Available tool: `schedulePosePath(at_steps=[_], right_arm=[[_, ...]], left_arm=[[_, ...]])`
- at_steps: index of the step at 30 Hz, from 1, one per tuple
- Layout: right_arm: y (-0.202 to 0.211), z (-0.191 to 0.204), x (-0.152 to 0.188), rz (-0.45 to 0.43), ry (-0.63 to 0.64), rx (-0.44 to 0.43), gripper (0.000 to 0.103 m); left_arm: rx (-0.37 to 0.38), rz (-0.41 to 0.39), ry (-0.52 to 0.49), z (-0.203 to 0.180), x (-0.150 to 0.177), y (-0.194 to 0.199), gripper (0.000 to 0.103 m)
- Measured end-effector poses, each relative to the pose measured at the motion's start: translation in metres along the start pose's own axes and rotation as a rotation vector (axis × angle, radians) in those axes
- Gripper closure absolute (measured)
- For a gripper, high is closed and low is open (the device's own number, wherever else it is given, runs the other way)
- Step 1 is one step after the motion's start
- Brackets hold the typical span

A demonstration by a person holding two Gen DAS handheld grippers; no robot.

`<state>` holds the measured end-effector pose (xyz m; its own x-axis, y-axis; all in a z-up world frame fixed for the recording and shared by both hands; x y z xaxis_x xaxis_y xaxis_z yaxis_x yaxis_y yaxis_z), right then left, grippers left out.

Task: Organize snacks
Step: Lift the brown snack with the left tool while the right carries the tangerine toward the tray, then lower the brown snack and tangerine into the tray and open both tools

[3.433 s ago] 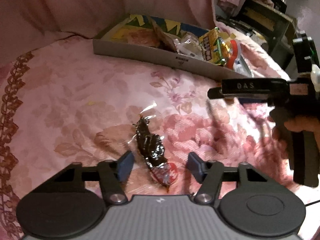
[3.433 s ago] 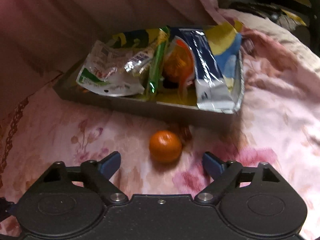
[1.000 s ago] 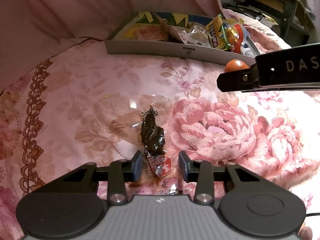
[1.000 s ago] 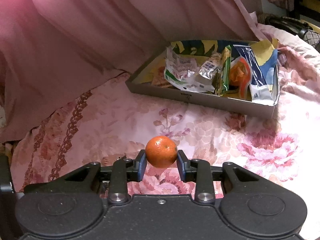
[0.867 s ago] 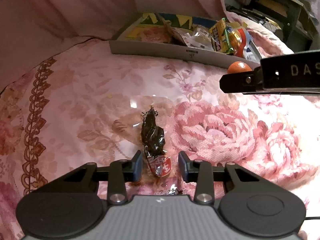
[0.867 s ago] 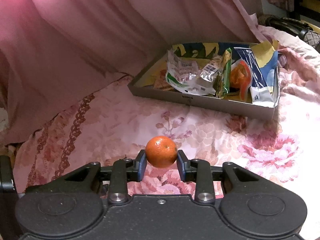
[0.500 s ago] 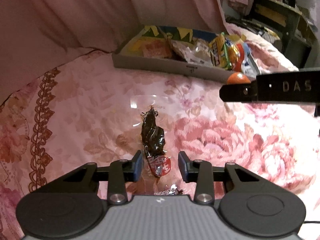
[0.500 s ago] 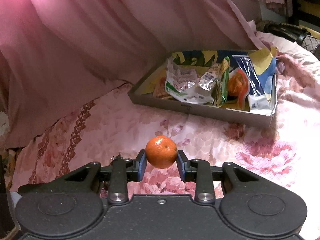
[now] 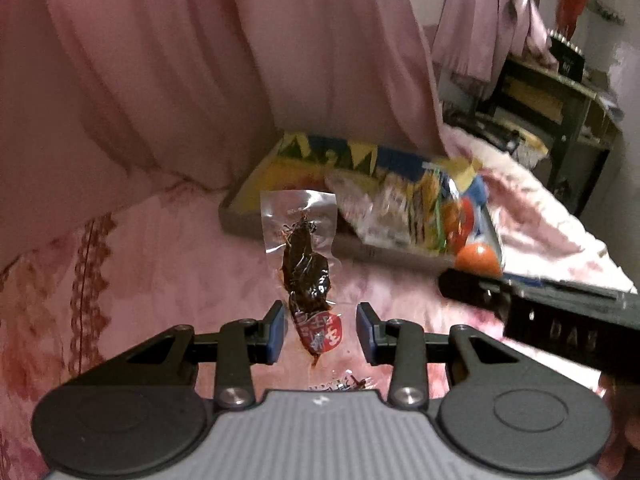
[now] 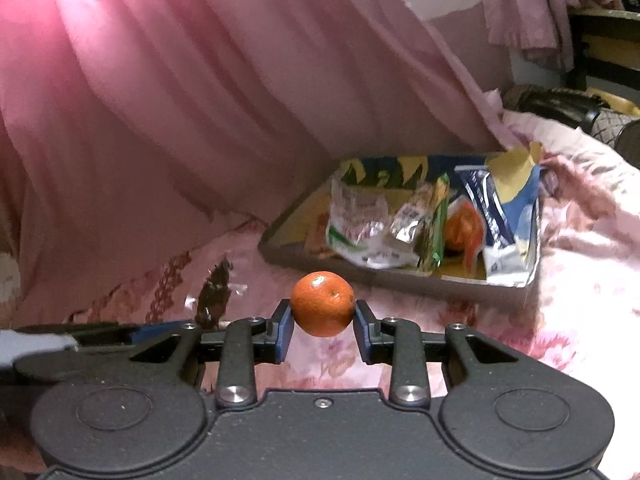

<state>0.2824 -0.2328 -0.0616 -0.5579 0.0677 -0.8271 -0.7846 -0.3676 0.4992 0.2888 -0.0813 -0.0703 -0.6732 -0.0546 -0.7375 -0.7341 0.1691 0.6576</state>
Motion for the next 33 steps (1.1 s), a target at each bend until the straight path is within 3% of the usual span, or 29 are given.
schedulePosePath(at_steps=[18, 33], right_arm=[[0.006, -0.059, -0.043, -0.183, -0.019, 0.154, 0.069], [-0.07, -0.108, -0.087, -0.241, 0.05, 0.318, 0.069]], left_arm=[[0.074, -0.07, -0.005, -0.02, -0.068, -0.037, 0.063], [0.114, -0.091, -0.027, -0.046, -0.146, -0.129, 0.062]])
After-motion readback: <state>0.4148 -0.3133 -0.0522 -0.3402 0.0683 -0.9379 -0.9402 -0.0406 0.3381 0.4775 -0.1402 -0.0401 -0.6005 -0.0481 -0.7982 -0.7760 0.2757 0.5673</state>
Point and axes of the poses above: each gripper's, at about its wrist camera, not at the fingertips, and y roughly against the way its jaws point, z to its left, x to its underside, the point moved 10 cm from there along -y, roughly the way its jaws point, and after that the axes turned 4 degrees about y, right-handed, at the moved point
